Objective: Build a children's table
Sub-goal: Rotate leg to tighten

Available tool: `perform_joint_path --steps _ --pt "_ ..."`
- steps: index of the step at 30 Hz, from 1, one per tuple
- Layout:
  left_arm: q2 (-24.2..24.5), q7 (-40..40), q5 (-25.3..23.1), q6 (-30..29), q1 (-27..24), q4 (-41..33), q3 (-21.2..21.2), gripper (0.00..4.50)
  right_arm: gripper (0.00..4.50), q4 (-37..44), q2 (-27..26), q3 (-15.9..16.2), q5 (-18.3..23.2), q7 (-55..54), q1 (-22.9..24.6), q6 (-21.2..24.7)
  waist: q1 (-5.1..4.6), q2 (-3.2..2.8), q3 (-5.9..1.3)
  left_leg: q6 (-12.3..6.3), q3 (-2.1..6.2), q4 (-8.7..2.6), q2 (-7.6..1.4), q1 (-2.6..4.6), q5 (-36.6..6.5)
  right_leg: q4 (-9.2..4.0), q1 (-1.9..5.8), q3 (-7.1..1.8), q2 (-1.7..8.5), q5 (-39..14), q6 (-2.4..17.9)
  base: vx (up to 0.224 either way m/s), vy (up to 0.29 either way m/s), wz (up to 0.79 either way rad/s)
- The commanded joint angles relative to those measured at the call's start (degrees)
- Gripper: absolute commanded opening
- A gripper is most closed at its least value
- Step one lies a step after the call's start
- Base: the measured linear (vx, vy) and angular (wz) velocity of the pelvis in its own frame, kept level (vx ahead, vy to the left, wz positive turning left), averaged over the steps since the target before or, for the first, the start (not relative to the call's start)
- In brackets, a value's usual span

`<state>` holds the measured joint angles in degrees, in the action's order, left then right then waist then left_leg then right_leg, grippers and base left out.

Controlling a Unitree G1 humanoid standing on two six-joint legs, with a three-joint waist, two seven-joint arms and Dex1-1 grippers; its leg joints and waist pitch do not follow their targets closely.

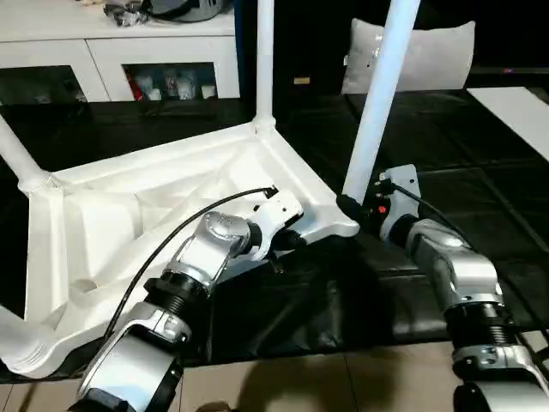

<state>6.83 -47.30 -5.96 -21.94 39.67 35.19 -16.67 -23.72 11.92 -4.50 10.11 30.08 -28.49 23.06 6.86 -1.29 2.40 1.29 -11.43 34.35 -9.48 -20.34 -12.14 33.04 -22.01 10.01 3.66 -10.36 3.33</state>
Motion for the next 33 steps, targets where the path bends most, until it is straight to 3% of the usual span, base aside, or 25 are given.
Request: perform_joint_path --steps 1,7,11,13,14,15,20,25,33 --pt "-1.0 -1.7 1.6 2.8 0.0 -2.0 -1.3 0.00 2.99 1.6 -2.4 3.6 1.7 6.0 1.3 -0.9 0.48 0.68 -4.02 -5.47 2.75 -3.28 -5.06 0.25 -1.8 -4.22 3.46 -5.15 7.81 -11.5 3.1 0.000 0.000 0.00" --pt "3.3 -7.8 1.7 5.3 -1.6 -3.8 -2.3 0.00 3.56 3.0 2.9 3.6 3.9 13.9 3.2 -3.9 0.57 0.73 -3.82 -5.15 2.73 -3.47 -5.20 0.39 -3.9 -4.47 3.47 -5.19 7.72 -14.2 2.3 0.000 0.000 0.00" --pt "7.3 -13.9 1.6 9.0 -2.5 -4.7 -3.7 0.00 3.96 4.8 9.6 5.1 4.0 24.6 5.2 -6.8 1.48 0.77 -3.77 -5.85 2.60 -3.32 -5.18 0.44 -3.9 -4.53 3.38 -5.10 7.47 -14.9 1.0 0.000 0.000 0.00" --pt "9.2 -17.4 1.7 11.1 -3.0 -5.1 -4.5 0.00 3.96 4.6 12.3 5.4 4.0 28.8 5.7 -8.2 1.74 0.77 -3.79 -5.83 2.59 -3.34 -5.22 0.36 -3.9 -4.45 3.36 -5.08 7.52 -14.9 1.1 0.000 0.000 0.00" --pt "10.2 -19.4 1.8 12.7 -3.2 -5.3 -4.9 0.00 3.96 4.7 13.5 5.7 3.9 30.7 6.0 -9.4 1.80 1.22 -3.81 -5.91 2.52 -3.34 -5.24 0.45 -4.3 -4.58 3.34 -5.09 7.53 -15.7 0.8 0.000 0.000 0.00" --pt "11.0 -21.2 2.0 13.6 -3.3 -5.6 -5.4 0.00 3.96 4.9 14.5 6.0 4.1 32.8 6.2 -10.0 2.19 0.93 -3.80 -5.83 2.49 -3.29 -5.24 0.61 -4.3 -4.53 3.21 -5.12 7.58 -16.2 0.8 0.000 0.000 0.00" --pt "14.6 -27.8 2.4 17.8 -3.8 -7.1 -7.5 0.00 3.96 5.6 18.4 8.4 5.5 42.1 7.1 -9.8 3.14 1.01 -3.75 -5.74 2.53 -3.29 -5.49 0.59 -4.5 -4.38 3.15 -5.14 7.71 -16.3 1.2 0.000 0.000 0.00" --pt "16.5 -31.8 2.7 20.2 -4.1 -8.6 -8.5 0.00 3.51 5.3 20.3 10.2 6.0 47.7 7.3 -10.1 3.53 1.31 -3.82 -5.54 2.54 -3.25 -5.52 0.42 -4.3 -4.33 3.24 -5.18 7.75 -16.6 1.1 0.000 0.000 0.00" --pt "17.8 -34.9 3.4 21.8 -5.0 -10.3 -9.4 0.00 2.85 5.7 20.4 11.1 7.8 52.0 7.4 -9.9 4.14 1.22 -3.81 -5.28 2.59 -3.31 -5.68 0.62 -4.1 -4.35 3.03 -5.06 7.64 -17.3 0.9 0.000 0.000 0.00"
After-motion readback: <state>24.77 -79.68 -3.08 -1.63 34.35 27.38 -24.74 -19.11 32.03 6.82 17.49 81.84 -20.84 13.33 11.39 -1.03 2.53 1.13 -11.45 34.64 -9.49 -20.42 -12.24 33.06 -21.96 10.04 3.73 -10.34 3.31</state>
